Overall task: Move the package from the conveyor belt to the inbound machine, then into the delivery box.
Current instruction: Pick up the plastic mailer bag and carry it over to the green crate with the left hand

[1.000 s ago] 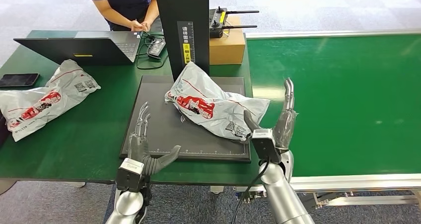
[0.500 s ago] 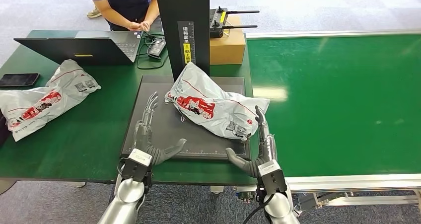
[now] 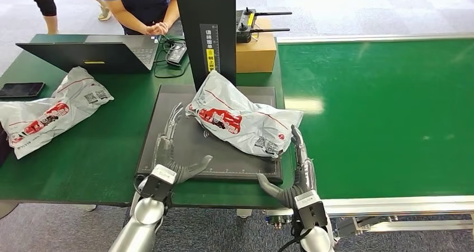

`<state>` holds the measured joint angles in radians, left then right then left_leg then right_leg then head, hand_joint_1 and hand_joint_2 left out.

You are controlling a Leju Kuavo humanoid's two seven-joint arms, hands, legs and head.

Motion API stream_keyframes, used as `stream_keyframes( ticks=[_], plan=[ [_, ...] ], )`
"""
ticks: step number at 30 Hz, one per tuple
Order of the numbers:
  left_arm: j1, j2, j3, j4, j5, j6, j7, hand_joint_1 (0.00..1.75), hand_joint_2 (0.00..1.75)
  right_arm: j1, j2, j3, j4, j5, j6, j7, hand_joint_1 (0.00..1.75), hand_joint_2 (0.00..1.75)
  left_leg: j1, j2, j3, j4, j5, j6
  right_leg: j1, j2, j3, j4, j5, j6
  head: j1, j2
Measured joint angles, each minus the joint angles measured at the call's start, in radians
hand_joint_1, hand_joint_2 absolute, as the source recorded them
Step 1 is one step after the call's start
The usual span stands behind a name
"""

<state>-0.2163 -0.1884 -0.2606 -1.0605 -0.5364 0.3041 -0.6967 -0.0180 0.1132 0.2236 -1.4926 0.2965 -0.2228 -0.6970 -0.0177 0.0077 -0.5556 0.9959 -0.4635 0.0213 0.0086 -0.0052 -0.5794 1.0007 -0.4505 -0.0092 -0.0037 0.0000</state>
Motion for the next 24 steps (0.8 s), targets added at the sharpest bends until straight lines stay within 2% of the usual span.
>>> stream_keyframes(
  ticks=[5, 12, 18, 24],
  plan=[
    [-0.077, 0.014, 0.017, 0.049, -0.098, 0.052, 0.036, 0.00, 1.75, 0.032, 0.003, -0.006, -0.050, 0.002, -0.036, 0.000, 0.00, 1.75, 0.000, 0.000, 0.000, 0.000, 0.000, 0.000, 0.000, 0.000, 0.000, 0.000, 0.000, 0.000, 0.000, 0.000],
    [-0.243, 0.075, 0.020, 0.184, -0.279, 0.109, 0.120, 0.00, 1.75, 0.062, -0.009, -0.006, -0.104, -0.079, -0.082, 0.000, 0.00, 1.75, 0.000, 0.001, 0.000, 0.000, 0.001, -0.001, 0.000, 0.000, 0.000, 0.000, 0.001, -0.001, 0.000, 0.000],
    [-0.376, 0.114, -0.013, 0.304, -0.379, 0.068, 0.168, 0.00, 1.75, 0.070, -0.025, -0.009, -0.109, -0.115, -0.069, 0.000, 0.00, 1.75, 0.000, 0.001, 0.000, 0.000, 0.001, -0.001, 0.000, 0.000, 0.000, 0.000, 0.001, -0.001, 0.000, 0.000],
    [-0.509, 0.119, -0.068, 0.441, -0.459, 0.008, 0.249, 0.00, 1.75, 0.076, -0.026, -0.018, -0.109, -0.107, -0.061, 0.000, 0.00, 1.75, 0.000, 0.000, 0.000, 0.000, 0.001, -0.001, 0.000, 0.000, 0.000, 0.000, 0.001, -0.001, 0.000, 0.000]
  ],
)
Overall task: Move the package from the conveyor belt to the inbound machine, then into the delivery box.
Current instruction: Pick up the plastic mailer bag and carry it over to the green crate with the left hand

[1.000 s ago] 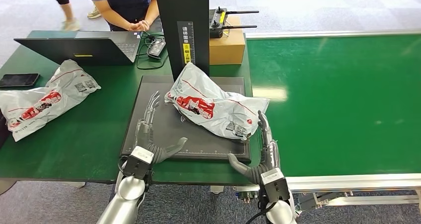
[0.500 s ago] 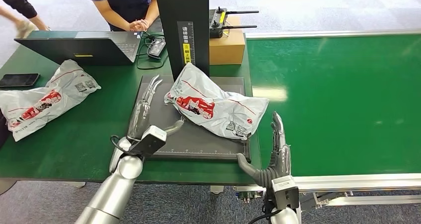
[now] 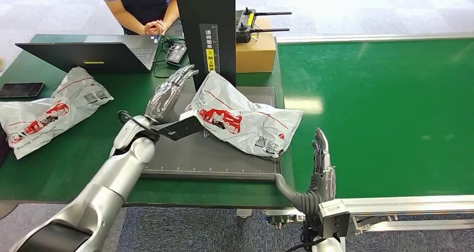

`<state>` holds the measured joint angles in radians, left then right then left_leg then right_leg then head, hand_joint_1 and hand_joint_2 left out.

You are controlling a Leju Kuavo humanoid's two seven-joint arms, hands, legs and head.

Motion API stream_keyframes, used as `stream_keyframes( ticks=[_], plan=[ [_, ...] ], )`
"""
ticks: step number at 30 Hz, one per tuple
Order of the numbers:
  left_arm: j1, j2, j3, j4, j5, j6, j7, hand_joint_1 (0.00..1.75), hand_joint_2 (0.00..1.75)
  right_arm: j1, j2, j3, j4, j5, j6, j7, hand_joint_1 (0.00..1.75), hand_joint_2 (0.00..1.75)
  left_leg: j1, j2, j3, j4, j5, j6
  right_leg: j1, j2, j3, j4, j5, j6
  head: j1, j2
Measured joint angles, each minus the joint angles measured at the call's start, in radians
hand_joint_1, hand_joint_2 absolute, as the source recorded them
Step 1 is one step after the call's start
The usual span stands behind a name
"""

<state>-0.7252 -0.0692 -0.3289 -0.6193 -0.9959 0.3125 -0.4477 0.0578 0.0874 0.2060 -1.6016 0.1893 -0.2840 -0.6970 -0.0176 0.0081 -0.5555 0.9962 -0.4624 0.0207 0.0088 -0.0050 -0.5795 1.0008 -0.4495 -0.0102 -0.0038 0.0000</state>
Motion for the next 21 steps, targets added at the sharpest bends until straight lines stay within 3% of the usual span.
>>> stream_keyframes(
  ticks=[7, 15, 21],
  plan=[
    [-0.121, -0.024, -0.085, 0.139, -0.107, -0.111, 0.151, 0.00, 1.75, 0.021, 0.000, -0.015, -0.003, 0.014, 0.040, 0.000, 0.00, 1.75, 0.000, 0.001, 0.000, 0.000, 0.000, 0.000, 0.000, 0.001, 0.000, 0.000, 0.000, 0.000, 0.000, 0.000],
    [-0.159, -0.046, -0.152, 0.226, -0.171, -0.207, 0.206, 0.00, 1.75, 0.019, 0.000, -0.022, 0.000, 0.013, 0.054, 0.000, 0.00, 1.75, 0.000, 0.001, 0.000, 0.000, 0.000, 0.000, 0.000, 0.001, 0.000, 0.000, 0.000, 0.000, 0.000, 0.000],
    [-0.159, -0.058, -0.176, 0.257, -0.180, -0.216, 0.215, 0.00, 1.75, 0.020, 0.000, -0.022, 0.001, 0.012, 0.054, 0.000, 0.00, 1.75, 0.000, 0.001, 0.000, 0.000, 0.000, 0.000, 0.000, 0.001, 0.000, 0.000, 0.000, 0.000, 0.000, 0.000]
  ],
)
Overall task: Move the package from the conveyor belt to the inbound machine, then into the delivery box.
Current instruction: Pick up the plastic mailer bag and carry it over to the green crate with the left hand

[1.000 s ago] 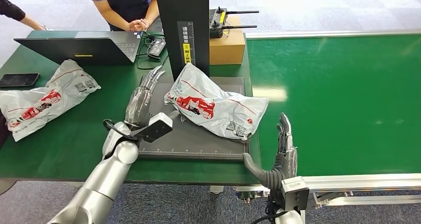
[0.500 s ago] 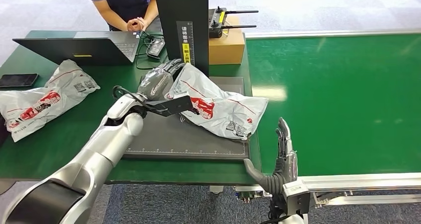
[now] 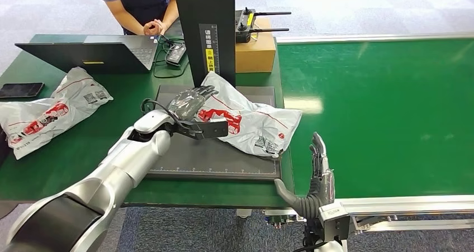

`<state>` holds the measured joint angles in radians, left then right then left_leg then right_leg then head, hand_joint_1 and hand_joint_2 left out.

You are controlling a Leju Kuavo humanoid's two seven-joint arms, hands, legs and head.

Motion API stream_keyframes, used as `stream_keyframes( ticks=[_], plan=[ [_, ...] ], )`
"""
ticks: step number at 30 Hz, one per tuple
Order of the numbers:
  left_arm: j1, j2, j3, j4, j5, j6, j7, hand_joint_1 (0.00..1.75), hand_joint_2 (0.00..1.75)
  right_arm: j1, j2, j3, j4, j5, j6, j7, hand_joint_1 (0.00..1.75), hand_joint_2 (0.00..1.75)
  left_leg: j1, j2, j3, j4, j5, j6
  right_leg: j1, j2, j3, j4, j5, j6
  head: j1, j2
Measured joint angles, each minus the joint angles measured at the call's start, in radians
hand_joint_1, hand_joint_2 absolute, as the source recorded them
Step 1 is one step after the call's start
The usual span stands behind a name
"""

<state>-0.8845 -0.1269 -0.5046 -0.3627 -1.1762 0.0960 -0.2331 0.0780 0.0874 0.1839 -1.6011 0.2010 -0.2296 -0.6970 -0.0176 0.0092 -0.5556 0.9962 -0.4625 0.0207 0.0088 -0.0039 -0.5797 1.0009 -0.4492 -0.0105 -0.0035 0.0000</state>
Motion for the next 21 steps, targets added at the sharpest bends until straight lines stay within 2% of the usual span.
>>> stream_keyframes(
  ticks=[8, 14, 15, 18, 19, 21],
  plan=[
    [0.008, -0.007, -0.027, 0.028, -0.028, -0.031, 0.000, 0.00, 1.75, -0.004, 0.000, 0.000, 0.012, -0.001, 0.000, 0.000, 0.00, 1.75, 0.000, 0.000, 0.000, 0.000, 0.000, 0.000, 0.000, 0.000, 0.000, 0.000, 0.000, 0.000, 0.000, 0.000],
    [0.027, -0.014, -0.034, 0.042, -0.012, 0.008, 0.000, 0.00, 1.75, -0.007, 0.001, 0.000, 0.026, 0.016, 0.006, 0.000, 0.00, 1.75, 0.000, 0.000, 0.000, 0.000, 0.000, 0.000, 0.000, 0.000, 0.000, 0.000, 0.000, 0.000, 0.000, 0.000],
    [0.028, -0.014, -0.034, 0.043, -0.010, 0.014, 0.000, 0.21, 1.75, -0.008, 0.002, 0.000, 0.028, 0.019, 0.007, 0.000, 0.00, 1.75, 0.000, 0.000, 0.000, 0.000, 0.000, 0.000, 0.000, 0.000, 0.000, 0.000, 0.000, 0.000, 0.000, 0.000],
    [0.036, -0.017, -0.034, 0.045, -0.017, 0.045, 0.003, 1.52, 1.75, -0.013, 0.004, 0.000, 0.037, 0.027, 0.007, 0.000, 0.00, 1.75, 0.000, 0.000, 0.000, 0.000, 0.000, 0.000, 0.000, 0.000, 0.000, 0.000, 0.000, 0.000, 0.000, 0.000],
    [0.038, -0.019, -0.034, 0.046, -0.019, 0.065, 0.005, 1.75, 1.75, -0.015, 0.004, 0.000, 0.039, 0.031, 0.006, 0.000, 0.00, 1.75, 0.000, 0.000, 0.000, 0.000, 0.000, 0.000, 0.000, 0.000, 0.000, 0.000, 0.000, 0.000, 0.000, 0.000],
    [0.043, -0.021, -0.034, 0.046, -0.020, 0.112, 0.008, 1.75, 1.75, -0.016, 0.005, 0.000, 0.043, 0.038, 0.004, 0.000, 0.00, 1.75, 0.000, 0.000, 0.000, 0.000, 0.000, 0.000, 0.000, 0.000, 0.000, 0.000, 0.000, 0.000, 0.000, 0.000]
  ],
)
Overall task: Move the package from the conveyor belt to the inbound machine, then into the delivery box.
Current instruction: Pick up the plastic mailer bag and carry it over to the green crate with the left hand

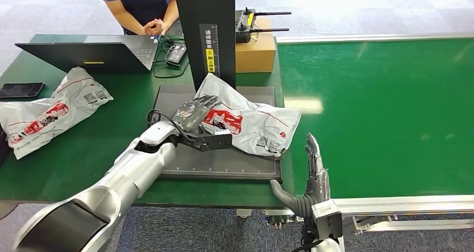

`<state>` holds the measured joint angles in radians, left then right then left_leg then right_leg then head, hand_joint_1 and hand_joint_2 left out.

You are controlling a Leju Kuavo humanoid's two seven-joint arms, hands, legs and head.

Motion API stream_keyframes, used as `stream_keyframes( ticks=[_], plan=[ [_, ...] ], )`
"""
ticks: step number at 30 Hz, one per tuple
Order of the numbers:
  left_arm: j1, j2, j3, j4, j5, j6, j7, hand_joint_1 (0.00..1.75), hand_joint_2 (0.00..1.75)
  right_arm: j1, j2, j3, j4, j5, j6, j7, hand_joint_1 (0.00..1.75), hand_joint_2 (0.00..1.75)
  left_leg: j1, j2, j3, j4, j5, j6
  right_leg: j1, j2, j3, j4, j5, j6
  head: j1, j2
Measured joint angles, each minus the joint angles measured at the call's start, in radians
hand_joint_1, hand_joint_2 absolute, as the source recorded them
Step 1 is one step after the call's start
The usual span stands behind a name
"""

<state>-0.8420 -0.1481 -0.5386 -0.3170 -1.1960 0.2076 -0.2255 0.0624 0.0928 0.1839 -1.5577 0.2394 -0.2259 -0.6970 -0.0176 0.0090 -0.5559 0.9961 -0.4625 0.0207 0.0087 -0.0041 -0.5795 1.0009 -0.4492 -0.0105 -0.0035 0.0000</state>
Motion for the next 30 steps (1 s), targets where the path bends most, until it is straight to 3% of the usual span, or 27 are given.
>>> stream_keyframes(
  ticks=[8, 30],
  plan=[
    [0.000, -0.002, 0.021, 0.000, 0.008, 0.112, -0.011, 1.75, 1.75, 0.000, 0.014, 0.000, 0.008, 0.018, -0.005, 0.000, 0.00, 1.75, 0.000, 0.000, 0.000, 0.000, 0.000, 0.000, 0.000, 0.000, 0.000, 0.000, 0.000, 0.000, 0.000, 0.000],
    [-0.016, 0.022, 0.140, -0.003, 0.034, 0.199, -0.055, 1.75, 1.75, -0.038, 0.021, 0.004, 0.065, 0.001, -0.027, 0.000, 0.00, 1.75, 0.000, 0.000, 0.000, 0.000, 0.000, 0.000, 0.000, 0.000, 0.000, 0.000, 0.000, 0.000, 0.000, 0.000]
  ],
)
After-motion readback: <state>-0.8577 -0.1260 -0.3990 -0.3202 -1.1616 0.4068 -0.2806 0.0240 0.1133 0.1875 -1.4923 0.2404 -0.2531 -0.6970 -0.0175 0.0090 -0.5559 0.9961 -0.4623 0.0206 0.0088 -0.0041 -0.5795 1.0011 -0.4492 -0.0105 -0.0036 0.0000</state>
